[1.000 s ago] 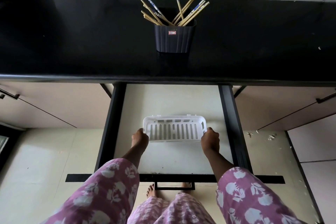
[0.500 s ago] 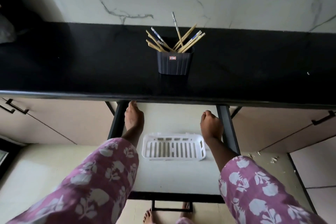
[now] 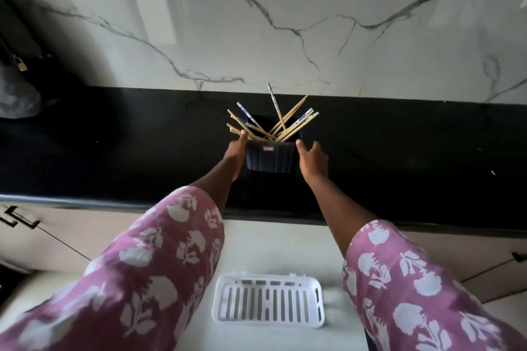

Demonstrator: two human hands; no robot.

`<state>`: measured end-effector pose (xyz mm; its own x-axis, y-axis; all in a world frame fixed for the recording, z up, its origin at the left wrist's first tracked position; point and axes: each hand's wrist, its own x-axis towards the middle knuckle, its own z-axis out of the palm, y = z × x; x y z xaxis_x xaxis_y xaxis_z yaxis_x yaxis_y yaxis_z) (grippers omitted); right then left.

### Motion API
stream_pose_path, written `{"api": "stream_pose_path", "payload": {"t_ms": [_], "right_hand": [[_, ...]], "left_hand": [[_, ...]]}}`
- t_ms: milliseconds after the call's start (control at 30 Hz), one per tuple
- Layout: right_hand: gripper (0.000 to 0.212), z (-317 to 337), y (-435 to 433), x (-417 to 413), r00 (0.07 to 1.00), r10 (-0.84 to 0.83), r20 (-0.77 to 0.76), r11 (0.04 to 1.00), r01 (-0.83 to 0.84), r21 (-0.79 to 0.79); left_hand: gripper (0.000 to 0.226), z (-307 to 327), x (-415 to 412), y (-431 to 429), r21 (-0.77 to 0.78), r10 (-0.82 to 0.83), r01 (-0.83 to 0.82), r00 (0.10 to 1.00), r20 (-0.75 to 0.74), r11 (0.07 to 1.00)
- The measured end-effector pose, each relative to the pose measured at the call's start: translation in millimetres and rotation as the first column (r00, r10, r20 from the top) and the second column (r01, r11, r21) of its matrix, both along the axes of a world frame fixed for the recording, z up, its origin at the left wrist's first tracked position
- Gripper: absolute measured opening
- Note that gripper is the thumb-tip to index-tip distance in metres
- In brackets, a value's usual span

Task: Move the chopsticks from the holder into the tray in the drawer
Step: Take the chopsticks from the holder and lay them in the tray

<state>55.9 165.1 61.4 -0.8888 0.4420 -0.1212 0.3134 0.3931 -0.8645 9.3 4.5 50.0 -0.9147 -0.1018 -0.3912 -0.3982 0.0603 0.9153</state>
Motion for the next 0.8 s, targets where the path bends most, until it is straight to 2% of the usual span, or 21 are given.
{"api": "stream_pose_path", "payload": {"t_ms": [67,167,300,400,633,733,800], "right_hand": [[0.06,0,0,-14,0.999,0.027,0.041,0.998,-0.025,-0.057],[0.053,-5,4,-25,0.99,0.118,0.076,0.993,-0.117,-0.012],[0.044,-11,15,-31,1.0,0.027,0.009,0.999,-0.028,0.026],[0.042,-14,23,-27,0.999,-0.025,-0.021,0.999,0.026,0.033],[0.041,-14,36,-11,0.993,-0.112,-0.022,0.99,0.113,0.078],[0.041,-12,39,-6,0.995,-0.095,-0.011,0.988,0.096,0.119],[0.041,-9,39,-6,0.994,-0.11,-0.014,0.974,0.111,0.195]], "left_hand": [[0.058,0,-3,12,0.048,0.018,-0.016,0.998,-0.055,0.999],[0.065,-5,-7,27,0.088,0.053,-0.045,0.995,-0.087,0.995],[0.072,-3,-9,42,0.099,0.004,0.008,0.993,-0.116,0.995],[0.063,-7,-13,54,0.049,-0.017,0.024,0.991,-0.132,0.999],[0.056,-16,-2,71,0.037,-0.085,0.096,0.969,-0.231,0.995],[0.061,-19,6,69,0.013,-0.099,0.106,0.962,-0.253,0.994],[0.071,-23,7,57,-0.111,-0.142,0.119,0.963,-0.23,0.987]]}}
